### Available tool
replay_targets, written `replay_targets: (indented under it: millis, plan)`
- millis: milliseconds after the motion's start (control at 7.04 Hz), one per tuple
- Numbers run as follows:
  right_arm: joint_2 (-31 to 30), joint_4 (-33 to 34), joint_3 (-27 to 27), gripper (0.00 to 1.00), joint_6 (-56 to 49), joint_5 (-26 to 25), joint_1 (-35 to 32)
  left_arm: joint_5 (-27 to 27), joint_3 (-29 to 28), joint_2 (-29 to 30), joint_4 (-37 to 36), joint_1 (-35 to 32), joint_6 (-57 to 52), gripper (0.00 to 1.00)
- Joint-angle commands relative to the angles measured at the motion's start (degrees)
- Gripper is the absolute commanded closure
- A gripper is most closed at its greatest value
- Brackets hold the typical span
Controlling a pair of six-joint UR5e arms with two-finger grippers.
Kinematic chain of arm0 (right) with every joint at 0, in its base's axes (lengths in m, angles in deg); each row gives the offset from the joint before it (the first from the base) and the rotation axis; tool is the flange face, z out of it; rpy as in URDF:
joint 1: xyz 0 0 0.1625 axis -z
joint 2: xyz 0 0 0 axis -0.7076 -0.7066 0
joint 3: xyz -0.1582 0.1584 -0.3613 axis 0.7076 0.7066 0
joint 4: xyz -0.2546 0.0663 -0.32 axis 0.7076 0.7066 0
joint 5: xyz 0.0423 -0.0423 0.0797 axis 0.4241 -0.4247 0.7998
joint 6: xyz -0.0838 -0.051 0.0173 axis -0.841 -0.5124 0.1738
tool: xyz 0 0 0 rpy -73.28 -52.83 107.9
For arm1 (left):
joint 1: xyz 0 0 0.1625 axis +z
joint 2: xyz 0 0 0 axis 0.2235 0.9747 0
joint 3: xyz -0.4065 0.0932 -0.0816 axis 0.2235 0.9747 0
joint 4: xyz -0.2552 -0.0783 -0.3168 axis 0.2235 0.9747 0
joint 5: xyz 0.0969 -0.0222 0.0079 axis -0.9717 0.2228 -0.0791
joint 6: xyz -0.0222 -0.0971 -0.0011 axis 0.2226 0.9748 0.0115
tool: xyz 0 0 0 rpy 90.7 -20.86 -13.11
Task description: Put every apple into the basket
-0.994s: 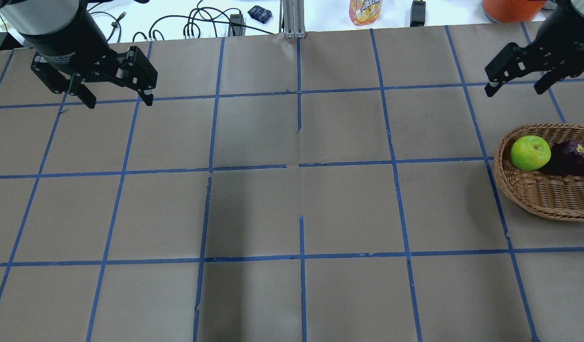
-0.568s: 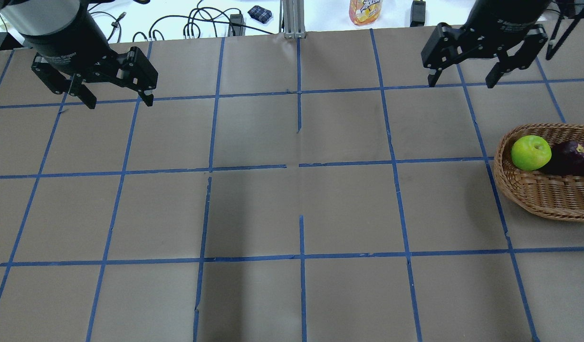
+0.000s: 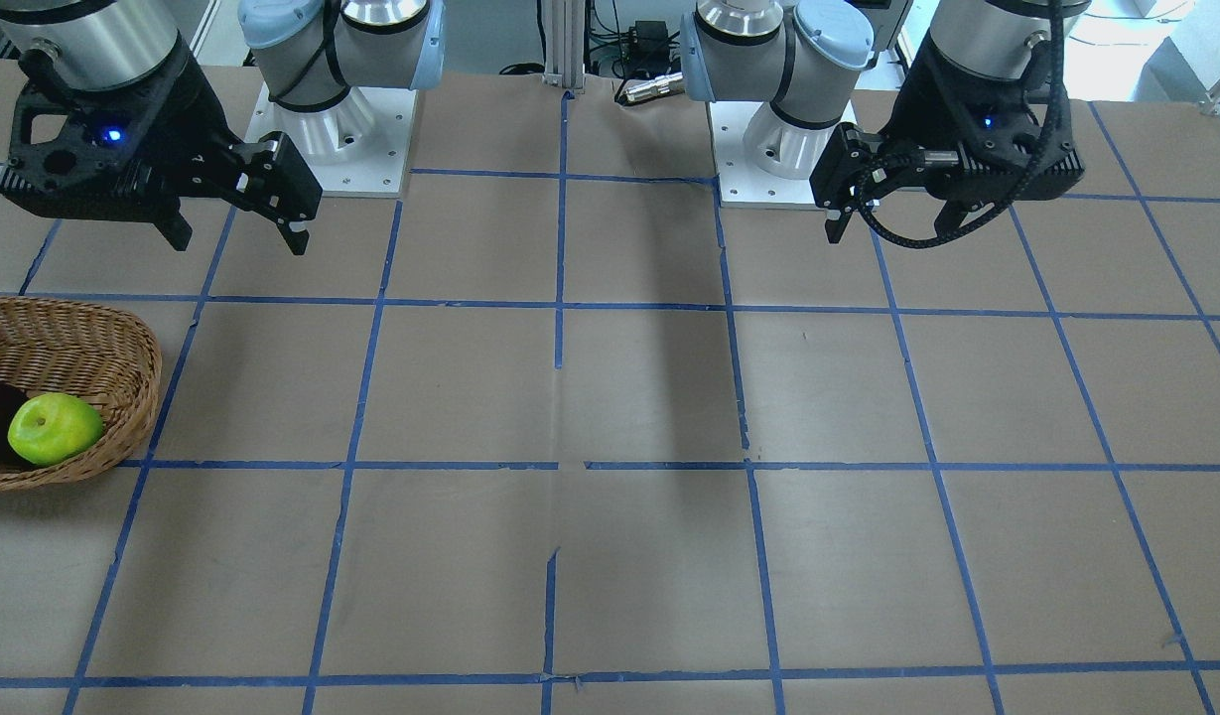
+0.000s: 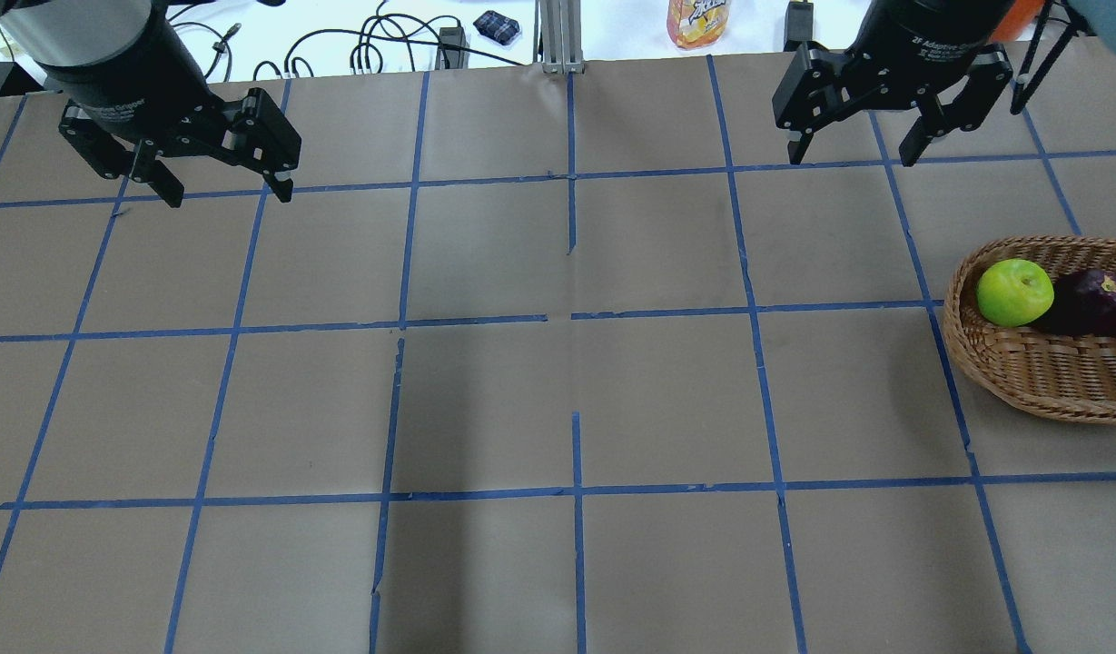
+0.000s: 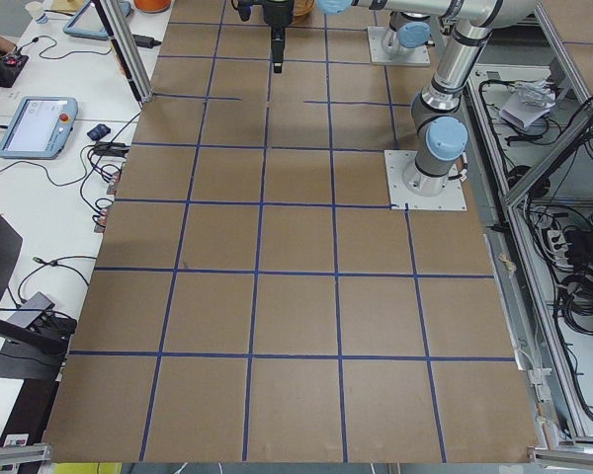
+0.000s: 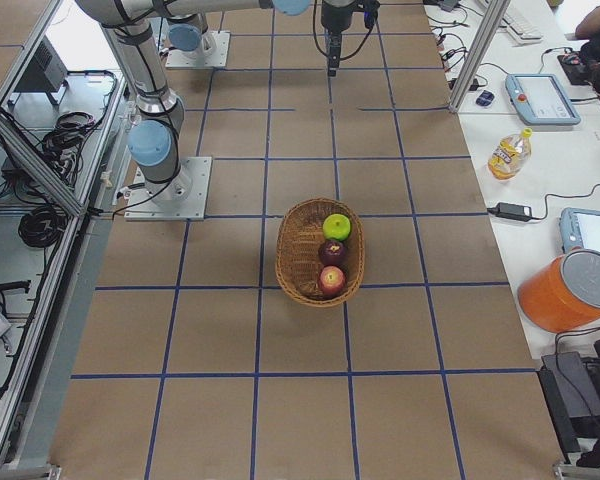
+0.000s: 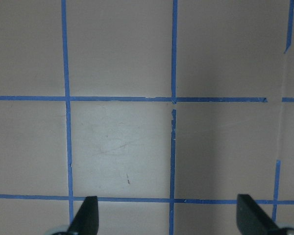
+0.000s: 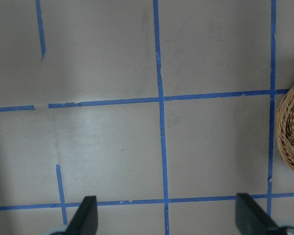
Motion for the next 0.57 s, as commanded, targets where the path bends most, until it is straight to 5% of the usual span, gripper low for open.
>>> replay_targets:
  millis: [0,426]
  plan:
    - [0.1,0.0,0.0,0.0,0.1,-0.1,0.0,0.0,0.0,0.1,0.0,0.0,0.0,0.0]
    - [0.2,0.1,-0.3,0.0,-0.8,-0.4,0.0,0.1,-0.1,0.1,0.0,0.0,0.0,0.0]
